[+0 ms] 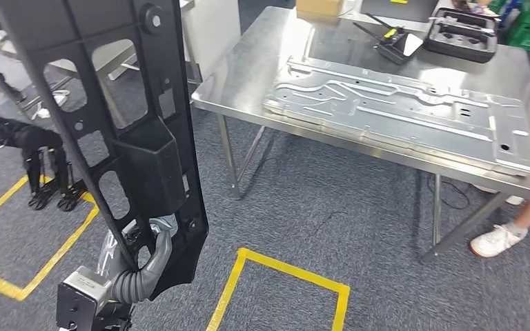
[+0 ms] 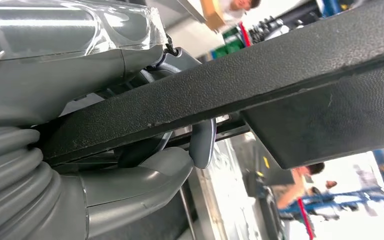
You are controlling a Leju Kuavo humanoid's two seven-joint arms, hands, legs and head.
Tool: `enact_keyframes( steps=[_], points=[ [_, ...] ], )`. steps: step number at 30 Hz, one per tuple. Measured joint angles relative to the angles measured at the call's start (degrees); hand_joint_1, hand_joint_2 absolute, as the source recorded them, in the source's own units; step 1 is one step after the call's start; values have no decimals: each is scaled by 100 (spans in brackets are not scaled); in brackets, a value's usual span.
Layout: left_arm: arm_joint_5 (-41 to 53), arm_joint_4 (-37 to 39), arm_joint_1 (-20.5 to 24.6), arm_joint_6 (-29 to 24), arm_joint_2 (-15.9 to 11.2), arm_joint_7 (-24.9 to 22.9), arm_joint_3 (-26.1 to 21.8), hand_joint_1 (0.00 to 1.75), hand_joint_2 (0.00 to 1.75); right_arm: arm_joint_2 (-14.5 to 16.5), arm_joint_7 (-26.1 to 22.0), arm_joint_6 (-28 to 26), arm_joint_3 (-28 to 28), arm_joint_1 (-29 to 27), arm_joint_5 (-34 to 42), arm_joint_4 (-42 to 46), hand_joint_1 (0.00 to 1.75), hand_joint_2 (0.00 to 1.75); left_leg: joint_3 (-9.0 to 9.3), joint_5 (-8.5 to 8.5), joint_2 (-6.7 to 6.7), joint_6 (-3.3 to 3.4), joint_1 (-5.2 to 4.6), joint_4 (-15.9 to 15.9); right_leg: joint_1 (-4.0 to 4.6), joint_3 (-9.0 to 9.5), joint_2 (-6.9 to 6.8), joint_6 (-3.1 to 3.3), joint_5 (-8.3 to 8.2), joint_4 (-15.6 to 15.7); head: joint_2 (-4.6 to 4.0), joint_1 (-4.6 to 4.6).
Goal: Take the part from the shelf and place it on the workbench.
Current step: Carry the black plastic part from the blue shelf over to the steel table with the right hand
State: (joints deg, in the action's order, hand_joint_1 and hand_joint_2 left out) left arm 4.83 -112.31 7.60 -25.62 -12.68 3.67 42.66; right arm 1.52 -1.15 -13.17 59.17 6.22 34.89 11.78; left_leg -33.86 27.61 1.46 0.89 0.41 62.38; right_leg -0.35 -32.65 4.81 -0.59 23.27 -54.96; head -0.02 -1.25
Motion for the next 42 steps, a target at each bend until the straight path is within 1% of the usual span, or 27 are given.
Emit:
enact_keyframes(
  steps=[2,3,5,7,9,11,12,13,14,16,17,18,20,21,23,25,27,28,29,31,32,34,35,36,38,40,42],
  points=[
    [-1,-61,-18,21,-25,0,-31,175,175,44,-38,-22,1,9,-14,1,0,0,265,-227,209,45,-4,-624,13,-16,120,-34,-10,-9,0,-1],
    [-1,-87,-31,37,-34,0,-49,175,175,57,-74,-37,2,4,-30,1,0,0,306,-247,245,62,-12,-731,15,-29,175,-59,-18,-6,0,-3],
    [41,-127,-52,46,-44,-3,-75,175,175,61,-136,-55,4,-11,-61,1,0,0,325,-276,134,116,-15,-767,9,-60,260,-119,-32,1,0,-4],
    [223,-161,-86,-30,-50,-43,-85,175,175,57,-134,-5,7,-13,-79,0,0,0,345,-317,8,193,2,-798,12,-161,58,-180,108,-197,0,-23],
    [425,-187,-176,-163,-52,-108,-86,175,175,55,-71,69,9,2,-84,0,0,0,348,-332,-137,240,8,-810,7,-449,-278,-243,484,-839,0,-55],
    [494,-194,-275,-248,-56,-143,-84,175,175,54,-19,98,11,9,-78,0,0,0,338,-328,-291,250,6,-808,-23,-783,-401,-301,788,-1565,0,-63],
    [498,-194,-304,-264,-58,-153,-82,175,175,54,-13,99,11,7,-71,0,0,0,333,-325,-363,247,8,-807,-37,-842,-423,-322,801,-1702,0,-64],
    [501,-195,-320,-268,-60,-161,-81,175,175,54,-17,98,11,4,-66,0,0,0,333,-320,-431,240,12,-806,-50,-784,-446,-338,712,-1612,0,-64],
    [500,-197,-323,-266,-61,-172,-81,175,175,52,-25,98,11,1,-56,0,0,0,338,-312,-491,227,18,-804,-60,-602,-502,-348,542,-1285,0,-64],
    [493,-200,-313,-244,-63,-198,-80,175,175,50,-43,98,10,6,-21,1,0,0,362,-282,-602,176,0,-792,-60,-148,-767,-333,224,-450,0,-65],
    [481,-201,-298,-213,-63,-207,-76,175,175,48,-58,97,10,12,10,1,0,0,373,-267,-653,141,-16,-784,-50,-6,-861,-300,137,-172,0,-61],
    [459,-198,-269,-168,-59,-212,-69,175,175,46,-78,97,9,16,48,1,0,0,382,-256,-705,106,-33,-780,-36,44,-905,-257,110,-49,0,-57],
    [390,-168,-157,-49,-19,-190,-40,175,175,37,-134,89,8,21,127,0,0,0,394,-245,-815,38,-27,-783,-13,11,-779,-159,92,-32,0,-50],
    [352,-139,-79,5,19,-165,-15,175,175,30,-163,73,6,23,164,0,0,0,391,-208,-790,3,-7,-751,-15,4,-715,-118,77,-22,0,-48],
    [289,-64,70,85,116,-96,50,175,175,11,-199,23,1,40,219,0,0,0,253,37,-560,-57,36,-388,-35,0,-588,-37,35,0,0,-37],
    [241,29,179,127,211,-17,122,175,175,-16,-171,-11,-2,53,238,0,0,0,-91,428,-307,-87,56,401,-40,-25,-447,9,9,-1,0,-23],
    [181,140,269,140,290,63,192,175,175,-47,-86,-32,-2,53,234,0,0,0,-365,589,-242,-93,57,971,-30,-44,-272,25,-9,-4,0,-16],
    [149,196,312,137,329,103,226,175,175,-64,-39,-45,-2,49,232,0,0,0,-362,507,-225,-81,56,943,-26,-47,-178,23,-17,-5,0,-14],
    [116,240,355,130,363,134,255,175,175,-80,-4,-59,-2,45,229,0,0,0,-251,333,-196,-57,54,686,-25,-46,-84,16,-25,-6,0,-13],
    [74,304,440,114,433,186,310,175,175,-103,25,-86,-2,43,219,0,0,0,110,-57,13,23,45,-143,-17,-52,81,-15,-42,-13,0,-10],
    [58,327,477,105,457,208,333,175,175,-116,18,-107,-2,46,206,0,0,0,242,-173,124,59,40,-465,-15,-67,150,-38,-52,-18,0,-9],
    [44,370,523,83,499,241,367,175,175,-149,-29,-155,-2,39,170,0,0,0,333,-229,238,112,16,-728,-25,-108,266,-104,-76,-14,0,-9],
    [41,390,538,68,521,249,378,175,175,-174,-62,-181,-2,28,145,-1,0,0,333,-242,189,131,17,-746,-32,-125,314,-143,-88,1,0,-9],
    [42,411,556,54,544,249,387,175,175,-199,-99,-203,-2,14,123,-1,0,0,342,-266,144,158,22,-770,-40,-138,285,-175,-86,-8,0,-8],
    [42,449,594,31,584,242,402,175,175,-238,-161,-243,0,6,81,-2,0,0,361,-316,61,227,47,-814,-29,-261,4,-223,98,-281,0,-30],
    [30,487,610,11,603,223,410,175,175,-255,-198,-274,1,20,54,-2,0,0,361,-330,-28,261,48,-822,-35,-580,-315,-262,497,-1004,0,-55],
    [24,531,610,-24,608,202,416,175,175,-261,-215,-285,2,27,39,-2,0,0,353,-327,-113,260,48,-819,-65,-861,-397,-313,737,-1639,0,-58]
  ],
)
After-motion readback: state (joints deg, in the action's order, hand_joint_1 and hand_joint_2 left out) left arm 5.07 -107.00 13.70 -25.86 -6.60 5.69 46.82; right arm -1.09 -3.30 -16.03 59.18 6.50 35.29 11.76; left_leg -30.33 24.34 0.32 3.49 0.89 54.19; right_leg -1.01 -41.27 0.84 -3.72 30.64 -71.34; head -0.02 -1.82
